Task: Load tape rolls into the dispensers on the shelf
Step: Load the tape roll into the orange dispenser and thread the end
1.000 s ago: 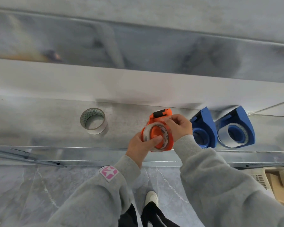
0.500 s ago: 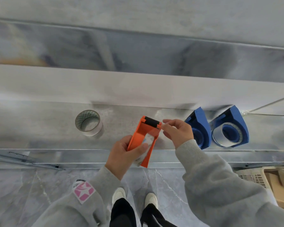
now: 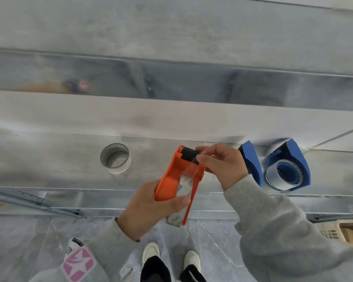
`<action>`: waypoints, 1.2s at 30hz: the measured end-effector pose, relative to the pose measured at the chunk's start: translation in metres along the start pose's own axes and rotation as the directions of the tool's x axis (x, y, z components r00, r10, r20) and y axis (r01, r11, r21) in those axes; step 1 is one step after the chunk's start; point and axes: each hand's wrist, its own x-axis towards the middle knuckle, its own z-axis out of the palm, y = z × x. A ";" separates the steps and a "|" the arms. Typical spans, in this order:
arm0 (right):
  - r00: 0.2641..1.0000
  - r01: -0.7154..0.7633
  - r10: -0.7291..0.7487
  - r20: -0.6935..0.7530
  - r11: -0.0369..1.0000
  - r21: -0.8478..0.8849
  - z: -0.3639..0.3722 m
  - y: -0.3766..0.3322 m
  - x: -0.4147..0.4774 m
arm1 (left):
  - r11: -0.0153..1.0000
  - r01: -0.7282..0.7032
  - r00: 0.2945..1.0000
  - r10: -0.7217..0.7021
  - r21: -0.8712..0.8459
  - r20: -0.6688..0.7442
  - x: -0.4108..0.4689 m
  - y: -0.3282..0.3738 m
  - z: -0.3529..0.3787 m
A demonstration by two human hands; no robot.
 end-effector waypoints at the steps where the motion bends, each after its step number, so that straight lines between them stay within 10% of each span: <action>1: 1.000 0.015 -0.015 -0.004 1.000 -0.028 0.000 -0.001 -0.001 | 1.000 0.007 1.000 -0.007 0.010 -0.002 -0.001 0.002 0.002; 36: 0.996 0.067 -0.081 -0.045 0.964 -0.258 -0.030 -0.017 -0.011 | 0.949 0.011 0.997 -0.032 0.316 0.064 -0.030 0.013 0.024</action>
